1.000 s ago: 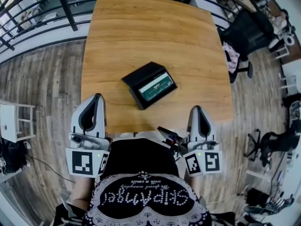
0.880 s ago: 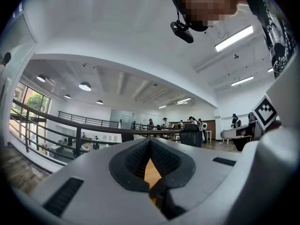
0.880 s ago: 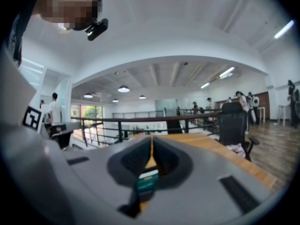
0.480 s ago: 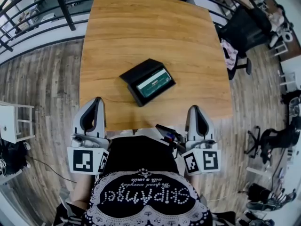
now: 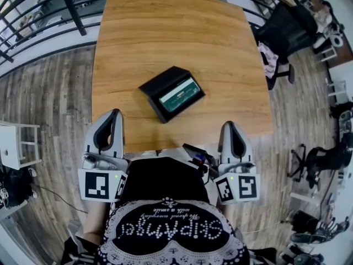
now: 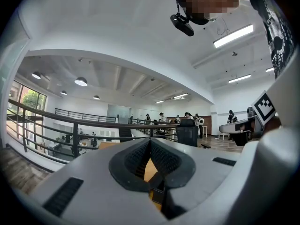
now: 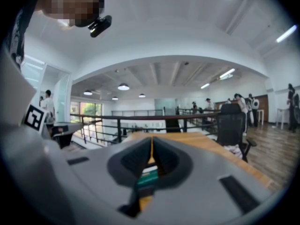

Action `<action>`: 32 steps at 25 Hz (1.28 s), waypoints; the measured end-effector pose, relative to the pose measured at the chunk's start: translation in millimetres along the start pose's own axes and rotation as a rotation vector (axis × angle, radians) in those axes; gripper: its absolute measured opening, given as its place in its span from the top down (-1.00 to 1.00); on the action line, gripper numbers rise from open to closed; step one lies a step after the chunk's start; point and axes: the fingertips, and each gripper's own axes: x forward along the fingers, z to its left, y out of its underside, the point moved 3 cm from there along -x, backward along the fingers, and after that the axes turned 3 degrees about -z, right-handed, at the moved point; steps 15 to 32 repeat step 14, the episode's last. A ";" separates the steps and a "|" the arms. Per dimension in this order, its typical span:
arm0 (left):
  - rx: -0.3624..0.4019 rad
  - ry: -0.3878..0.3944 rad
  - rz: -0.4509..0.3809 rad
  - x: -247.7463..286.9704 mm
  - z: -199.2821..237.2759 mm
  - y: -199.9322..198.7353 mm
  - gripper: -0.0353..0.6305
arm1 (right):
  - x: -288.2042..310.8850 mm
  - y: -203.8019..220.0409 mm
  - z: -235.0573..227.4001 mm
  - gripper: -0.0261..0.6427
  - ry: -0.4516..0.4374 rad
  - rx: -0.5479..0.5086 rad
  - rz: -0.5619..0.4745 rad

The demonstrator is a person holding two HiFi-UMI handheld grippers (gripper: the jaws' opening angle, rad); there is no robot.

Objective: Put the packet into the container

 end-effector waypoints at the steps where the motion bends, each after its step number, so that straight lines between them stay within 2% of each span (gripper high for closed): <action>1: 0.000 0.003 0.004 0.3 0.4 0.6 0.81 | -0.1 0.6 -0.7 0.82 0.002 0.000 0.001; 9: 0.013 0.026 0.055 3.5 1.8 5.9 0.81 | 1.6 0.4 -1.3 0.82 0.004 -0.003 0.004; 14: -0.010 0.046 0.082 5.3 -1.0 11.0 0.81 | 3.7 0.7 -2.5 0.82 0.005 -0.003 0.006; 32: -0.010 0.046 0.082 5.3 -1.0 11.0 0.81 | 3.7 0.7 -2.5 0.82 0.005 -0.003 0.006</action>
